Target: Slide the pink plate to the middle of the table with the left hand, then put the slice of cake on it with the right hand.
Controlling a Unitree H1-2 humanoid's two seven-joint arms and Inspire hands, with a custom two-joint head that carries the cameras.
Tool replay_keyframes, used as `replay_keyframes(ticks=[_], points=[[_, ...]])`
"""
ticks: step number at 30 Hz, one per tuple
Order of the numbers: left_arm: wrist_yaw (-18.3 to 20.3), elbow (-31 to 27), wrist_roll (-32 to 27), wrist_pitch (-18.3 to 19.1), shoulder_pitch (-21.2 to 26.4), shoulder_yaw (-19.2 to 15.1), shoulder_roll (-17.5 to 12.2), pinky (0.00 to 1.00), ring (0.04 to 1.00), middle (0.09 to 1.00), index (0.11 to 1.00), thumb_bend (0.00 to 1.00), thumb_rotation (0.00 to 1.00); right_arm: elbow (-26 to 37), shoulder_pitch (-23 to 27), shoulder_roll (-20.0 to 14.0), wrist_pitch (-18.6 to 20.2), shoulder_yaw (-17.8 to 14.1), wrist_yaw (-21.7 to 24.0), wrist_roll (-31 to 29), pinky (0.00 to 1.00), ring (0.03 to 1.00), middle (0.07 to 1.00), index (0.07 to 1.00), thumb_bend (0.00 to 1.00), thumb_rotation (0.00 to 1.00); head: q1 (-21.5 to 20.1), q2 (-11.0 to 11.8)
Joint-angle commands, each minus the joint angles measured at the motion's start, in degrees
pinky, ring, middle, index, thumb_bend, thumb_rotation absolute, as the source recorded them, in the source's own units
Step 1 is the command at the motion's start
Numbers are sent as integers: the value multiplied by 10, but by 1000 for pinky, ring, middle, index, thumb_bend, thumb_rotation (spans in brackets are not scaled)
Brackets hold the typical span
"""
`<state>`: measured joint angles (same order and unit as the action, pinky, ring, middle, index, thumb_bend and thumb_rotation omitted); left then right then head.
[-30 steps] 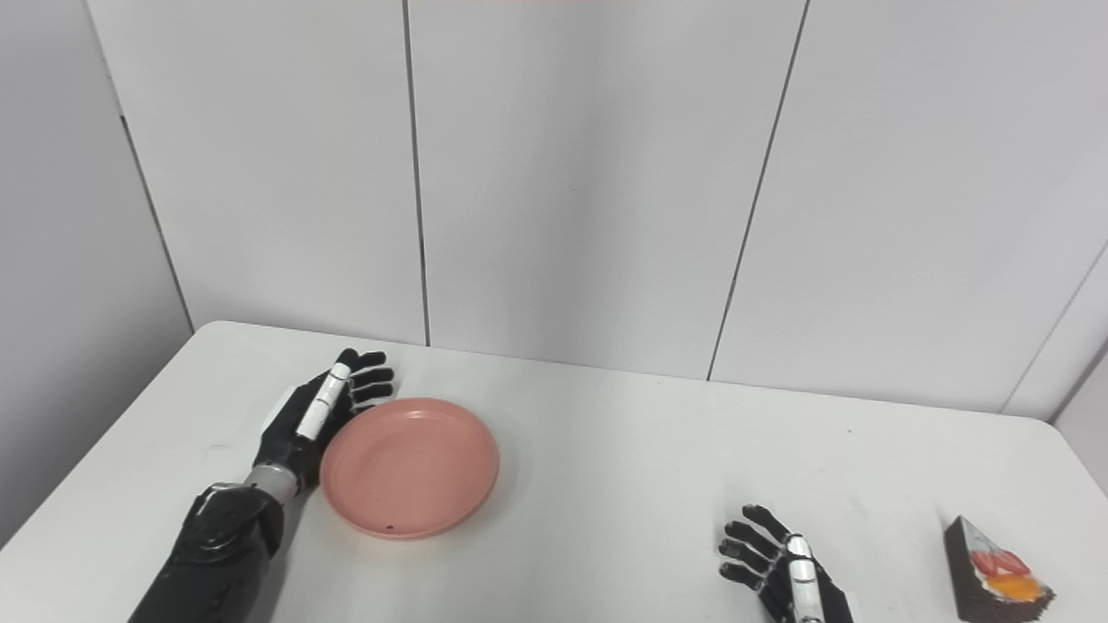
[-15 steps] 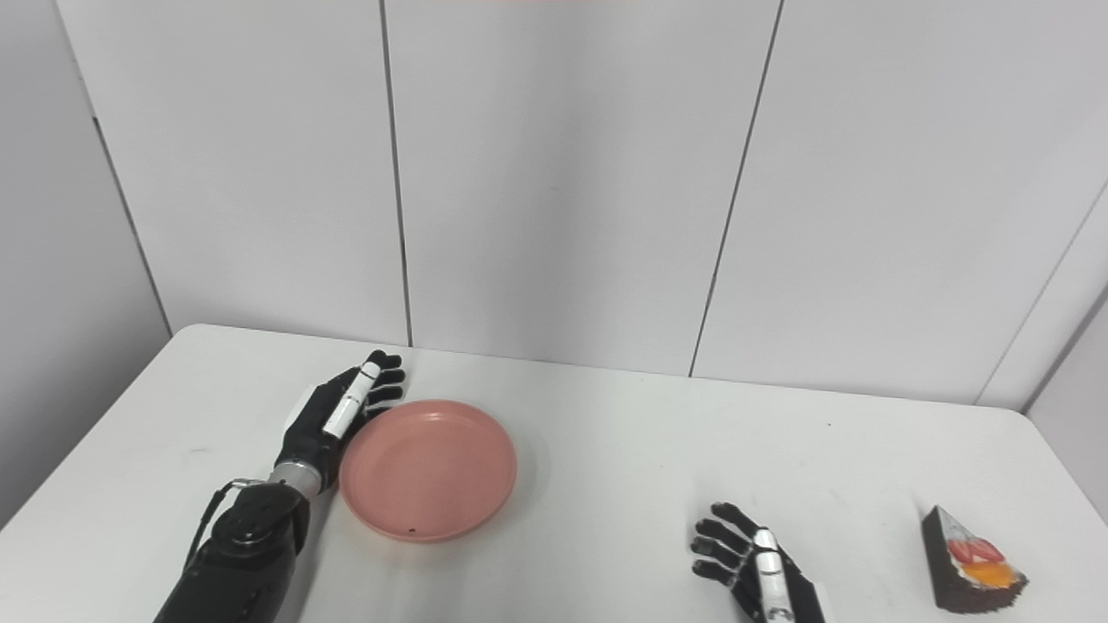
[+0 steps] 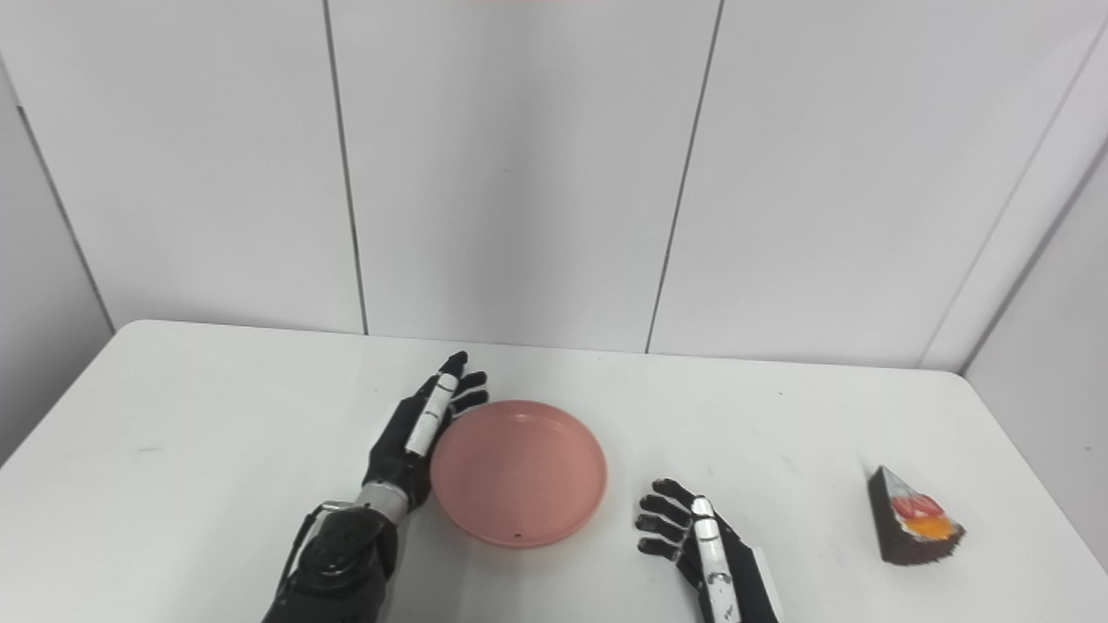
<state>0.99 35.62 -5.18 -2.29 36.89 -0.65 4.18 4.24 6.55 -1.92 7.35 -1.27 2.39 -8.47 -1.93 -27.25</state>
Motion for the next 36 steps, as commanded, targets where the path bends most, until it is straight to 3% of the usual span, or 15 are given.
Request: replay_keyframes(ticks=[1,5,12,24,28,36], points=[[4,6,1,3,-6,-3,-9,771,813,840,910,656,829,5,-5,5,18,1,-6,6,650,690,713,714,682,922,-1,-1],[25,4,-6,12,-3,-1,-15,775,822,833,868,632,839,6,-3,14,24,3,-11,9,645,680,698,704,695,907,-23,-3],[44,6,-10,18,-1,-3,-23,786,829,833,867,638,820,1,0,24,18,13,-21,34,650,686,698,708,710,920,-59,-6],[50,16,-10,21,-4,-4,-26,778,831,831,870,629,823,-1,0,22,9,23,-22,62,637,692,718,734,665,962,-74,-3],[51,32,-15,20,0,-10,-26,776,829,833,874,636,826,-23,-3,17,-104,28,-30,97,634,698,726,755,610,908,-82,3],[62,41,-23,19,4,-12,-27,789,832,831,886,646,821,-12,10,-5,-216,-6,-73,151,674,745,792,803,710,925,-105,9]])
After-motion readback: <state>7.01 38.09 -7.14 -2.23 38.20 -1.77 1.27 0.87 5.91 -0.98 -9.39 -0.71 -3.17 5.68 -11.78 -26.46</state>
